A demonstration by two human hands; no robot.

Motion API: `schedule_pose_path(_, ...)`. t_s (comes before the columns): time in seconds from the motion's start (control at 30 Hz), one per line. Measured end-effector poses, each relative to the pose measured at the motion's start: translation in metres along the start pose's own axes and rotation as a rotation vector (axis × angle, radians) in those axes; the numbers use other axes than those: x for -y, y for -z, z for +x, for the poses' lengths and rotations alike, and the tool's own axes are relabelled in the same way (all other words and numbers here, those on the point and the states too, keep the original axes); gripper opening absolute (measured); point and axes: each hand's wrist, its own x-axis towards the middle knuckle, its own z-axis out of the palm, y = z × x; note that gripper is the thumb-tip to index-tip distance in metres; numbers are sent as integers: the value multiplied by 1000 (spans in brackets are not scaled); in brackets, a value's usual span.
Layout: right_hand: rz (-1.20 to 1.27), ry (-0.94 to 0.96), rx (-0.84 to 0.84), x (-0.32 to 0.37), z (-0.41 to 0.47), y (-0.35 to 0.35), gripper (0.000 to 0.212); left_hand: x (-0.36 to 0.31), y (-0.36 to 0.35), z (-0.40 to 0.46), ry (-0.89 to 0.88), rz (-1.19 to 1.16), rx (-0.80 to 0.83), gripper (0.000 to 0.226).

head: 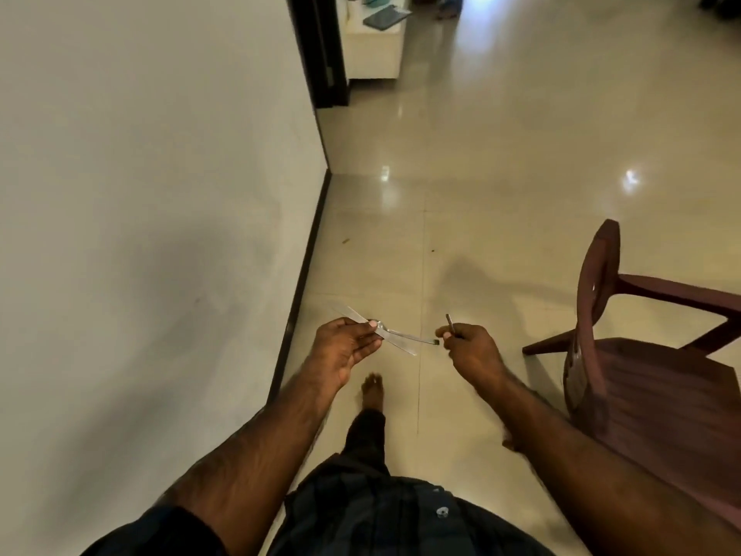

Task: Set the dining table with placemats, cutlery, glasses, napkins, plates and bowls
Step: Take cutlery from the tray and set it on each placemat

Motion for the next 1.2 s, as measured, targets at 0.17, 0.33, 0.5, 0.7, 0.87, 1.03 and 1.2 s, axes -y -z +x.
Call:
schedule_pose_path(0.17, -29, -4, -46, 49, 91, 10, 18, -63, -73, 109, 88, 105, 100, 13)
schedule_pose_path(0.33, 70, -96, -49, 98, 163, 40, 30, -123, -162, 189, 137, 274, 249, 17)
schedule_pose_path(0.5, 291, -96, -178, 133, 244, 103, 11, -170, -264, 266, 159, 389, 400, 13)
schedule_pose_path(0.7, 333, 101, -374, 173, 371, 228, 12, -225, -425, 356, 162, 361, 437, 16)
schedule_pose_path(0.87, 343, 213, -478, 253, 449, 356, 18, -299, -572, 385, -1, 314, 586, 12)
schedule_pose_path(1.03, 384, 192, -497, 309, 509, 465, 17, -345, -689, 411, -143, 345, 687, 24)
schedule_pose_path(1.2, 447, 61, -602, 305, 561, 544, 55, -347, -806, 468, -133, 451, 792, 23)
